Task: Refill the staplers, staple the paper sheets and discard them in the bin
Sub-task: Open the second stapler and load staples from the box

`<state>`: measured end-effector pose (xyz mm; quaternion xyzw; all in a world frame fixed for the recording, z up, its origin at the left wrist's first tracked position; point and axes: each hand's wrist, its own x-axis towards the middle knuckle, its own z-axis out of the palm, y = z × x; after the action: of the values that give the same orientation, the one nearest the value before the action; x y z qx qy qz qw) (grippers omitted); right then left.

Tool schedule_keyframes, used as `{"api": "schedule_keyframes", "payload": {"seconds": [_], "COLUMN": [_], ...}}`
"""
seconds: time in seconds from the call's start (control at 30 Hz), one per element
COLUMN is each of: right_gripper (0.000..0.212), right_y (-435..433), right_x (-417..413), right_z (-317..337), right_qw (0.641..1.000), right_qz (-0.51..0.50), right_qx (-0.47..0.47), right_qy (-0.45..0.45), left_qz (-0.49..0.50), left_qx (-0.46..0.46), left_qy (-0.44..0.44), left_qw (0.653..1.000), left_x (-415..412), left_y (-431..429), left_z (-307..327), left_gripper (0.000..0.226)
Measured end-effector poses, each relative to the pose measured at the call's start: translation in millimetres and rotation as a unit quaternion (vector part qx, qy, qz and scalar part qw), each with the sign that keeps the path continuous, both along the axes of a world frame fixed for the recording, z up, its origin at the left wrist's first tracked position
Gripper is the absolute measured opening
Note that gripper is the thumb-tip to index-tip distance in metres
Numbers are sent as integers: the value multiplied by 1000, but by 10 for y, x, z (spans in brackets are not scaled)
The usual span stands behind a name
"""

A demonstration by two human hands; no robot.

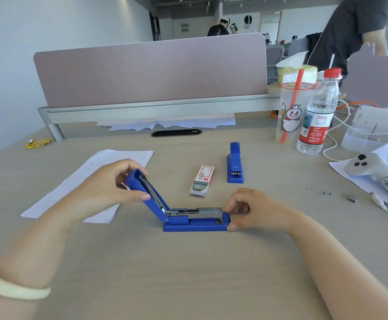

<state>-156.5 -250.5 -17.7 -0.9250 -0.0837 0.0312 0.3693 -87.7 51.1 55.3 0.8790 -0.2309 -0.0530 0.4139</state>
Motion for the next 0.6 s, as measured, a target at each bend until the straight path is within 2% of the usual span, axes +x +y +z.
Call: {"api": "schedule_keyframes", "payload": {"seconds": [0.1, 0.27, 0.43, 0.53, 0.6], "right_gripper": [23, 27, 30, 37, 33], "right_y": [22, 75, 61, 32, 21], "right_x": [-11, -24, -18, -8, 0], "right_z": [-4, -11, -7, 15, 38], "right_qw": [1000, 999, 999, 998, 995], "right_qz": [-10, -27, -31, -44, -66], "right_qx": [17, 23, 15, 54, 74], "right_qy": [2, -2, -3, 2, -23], "left_qz": [-21, -100, -123, -127, -100], "left_qx": [-48, 32, 31, 11, -18], "left_qy": [-20, -93, -104, -96, -86], "left_qw": [998, 990, 987, 987, 991], "left_x": [-101, -244, -178, -195, -176], "left_y": [-385, -910, -895, -835, -714], "left_z": [-37, -440, -510, -481, -457], "left_gripper": [33, 36, 34, 35, 31]}}
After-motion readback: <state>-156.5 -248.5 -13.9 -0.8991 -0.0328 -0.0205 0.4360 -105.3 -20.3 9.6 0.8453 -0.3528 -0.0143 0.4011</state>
